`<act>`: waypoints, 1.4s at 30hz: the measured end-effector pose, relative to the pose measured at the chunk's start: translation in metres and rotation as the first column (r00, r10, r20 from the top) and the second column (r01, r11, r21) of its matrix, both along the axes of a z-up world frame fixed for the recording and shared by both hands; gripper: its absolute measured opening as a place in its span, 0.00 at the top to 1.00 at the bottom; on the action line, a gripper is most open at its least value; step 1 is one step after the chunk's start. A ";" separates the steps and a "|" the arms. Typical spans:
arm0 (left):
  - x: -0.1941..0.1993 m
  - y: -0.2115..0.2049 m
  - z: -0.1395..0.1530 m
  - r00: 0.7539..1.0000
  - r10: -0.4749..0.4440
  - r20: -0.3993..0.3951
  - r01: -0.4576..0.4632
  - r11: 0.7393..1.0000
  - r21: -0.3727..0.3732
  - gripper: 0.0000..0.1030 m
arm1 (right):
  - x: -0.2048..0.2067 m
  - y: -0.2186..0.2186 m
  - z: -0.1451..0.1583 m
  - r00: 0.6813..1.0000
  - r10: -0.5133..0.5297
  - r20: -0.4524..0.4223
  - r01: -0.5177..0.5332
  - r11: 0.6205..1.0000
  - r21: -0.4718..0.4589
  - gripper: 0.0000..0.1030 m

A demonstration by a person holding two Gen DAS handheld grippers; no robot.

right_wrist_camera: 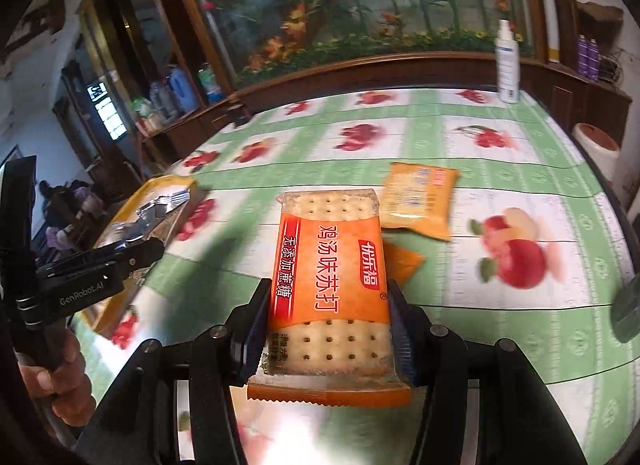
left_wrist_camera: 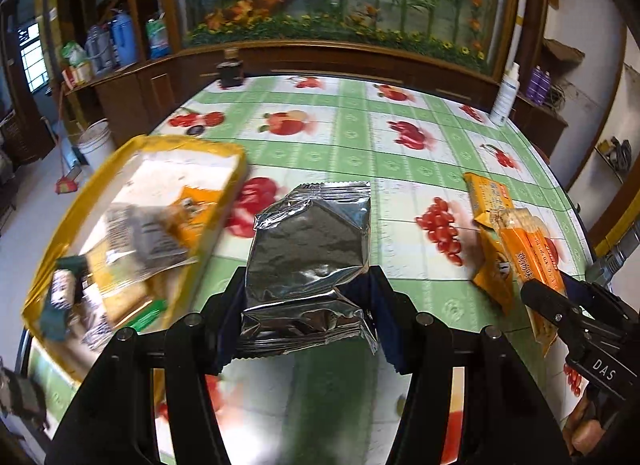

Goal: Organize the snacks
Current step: 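Grasp a silver foil packet with the left gripper while the right grasps an orange cracker pack, then carry the foil packet and cracker pack into the yellow tray with both grippers and release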

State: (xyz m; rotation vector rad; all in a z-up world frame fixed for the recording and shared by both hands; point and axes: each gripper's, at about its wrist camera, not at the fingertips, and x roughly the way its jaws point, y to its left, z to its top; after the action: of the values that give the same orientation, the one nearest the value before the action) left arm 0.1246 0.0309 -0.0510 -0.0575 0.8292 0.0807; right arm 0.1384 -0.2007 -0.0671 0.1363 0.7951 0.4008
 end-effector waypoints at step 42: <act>-0.011 0.189 -0.021 0.929 0.369 -0.014 -0.369 0.928 -0.043 0.33 | 0.104 0.285 -0.004 0.935 0.350 -0.056 -0.344 0.935 0.087 0.39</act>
State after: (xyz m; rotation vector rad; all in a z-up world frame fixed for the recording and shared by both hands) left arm 0.1134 0.2195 -0.0716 -0.2566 0.8183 0.4186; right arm 0.2428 0.0845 -0.0711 0.0799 0.8760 0.7657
